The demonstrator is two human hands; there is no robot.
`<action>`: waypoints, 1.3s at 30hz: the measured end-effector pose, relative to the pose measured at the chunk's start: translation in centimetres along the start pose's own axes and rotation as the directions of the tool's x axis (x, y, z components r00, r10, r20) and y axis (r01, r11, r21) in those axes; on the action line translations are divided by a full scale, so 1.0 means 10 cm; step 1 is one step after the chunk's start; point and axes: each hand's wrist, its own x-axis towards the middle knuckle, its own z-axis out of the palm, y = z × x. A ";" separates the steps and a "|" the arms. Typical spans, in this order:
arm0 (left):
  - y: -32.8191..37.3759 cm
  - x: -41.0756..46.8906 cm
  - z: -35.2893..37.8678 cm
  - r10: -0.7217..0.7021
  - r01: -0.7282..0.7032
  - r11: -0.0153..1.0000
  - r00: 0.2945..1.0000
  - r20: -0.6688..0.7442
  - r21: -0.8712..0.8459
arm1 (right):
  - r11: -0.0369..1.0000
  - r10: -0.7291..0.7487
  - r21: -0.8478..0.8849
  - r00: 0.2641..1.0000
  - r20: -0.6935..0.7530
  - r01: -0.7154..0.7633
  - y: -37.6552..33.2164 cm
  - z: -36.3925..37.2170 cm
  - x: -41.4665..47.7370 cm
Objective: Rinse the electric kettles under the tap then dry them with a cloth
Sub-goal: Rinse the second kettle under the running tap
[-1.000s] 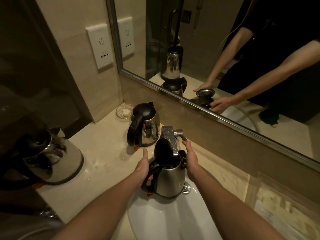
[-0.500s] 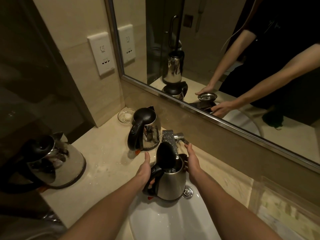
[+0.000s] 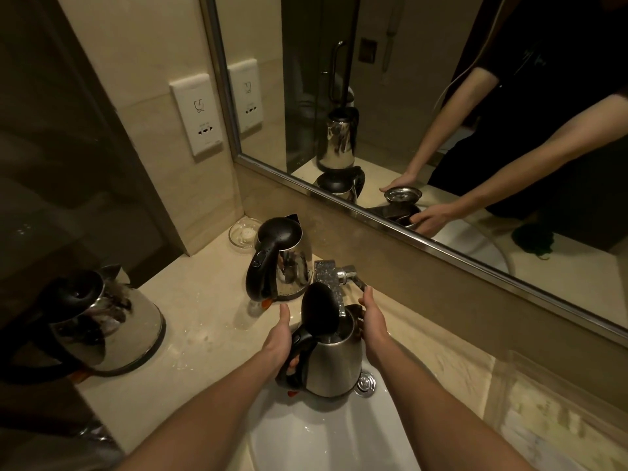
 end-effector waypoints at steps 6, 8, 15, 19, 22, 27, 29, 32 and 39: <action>0.01 0.01 -0.01 -0.010 0.010 1.000 1.000 -0.007 0.014 | 1.000 0.001 -0.004 0.999 -0.041 -0.002 0.03 0.03 0.11; 0.01 0.03 -0.03 -0.018 0.018 1.000 1.000 -0.003 0.014 | 1.000 0.007 0.004 0.999 -0.033 -0.006 0.04 0.03 0.13; 0.04 0.06 -0.04 -0.032 0.033 0.998 0.999 -0.020 0.047 | 1.000 0.008 0.002 1.000 -0.020 -0.008 0.06 0.04 0.18; 0.03 0.09 -0.05 -0.024 0.024 0.998 1.000 -0.010 0.053 | 1.000 0.002 -0.008 1.000 -0.017 -0.002 0.10 0.04 0.24; 0.01 0.12 -0.06 -0.025 0.025 0.999 1.000 0.000 0.047 | 1.000 0.007 -0.004 1.000 -0.019 -0.008 0.08 0.06 0.25; 0.00 0.14 -0.06 -0.037 0.037 0.998 0.999 -0.004 0.053 | 1.000 0.013 -0.019 1.000 -0.022 -0.014 0.08 0.07 0.23; -0.01 0.13 -0.06 -0.038 0.038 0.998 0.999 -0.010 0.058 | 0.999 0.013 -0.030 1.000 -0.027 -0.014 0.08 0.08 0.23; -0.02 0.12 -0.06 -0.034 0.034 0.996 0.999 -0.006 0.079 | 1.000 0.022 -0.006 0.999 -0.044 -0.022 0.08 0.12 0.20; -0.01 0.18 -0.06 -0.055 0.056 0.996 0.998 -0.015 0.069 | 0.999 0.034 -0.005 0.999 -0.041 -0.034 0.08 0.10 0.21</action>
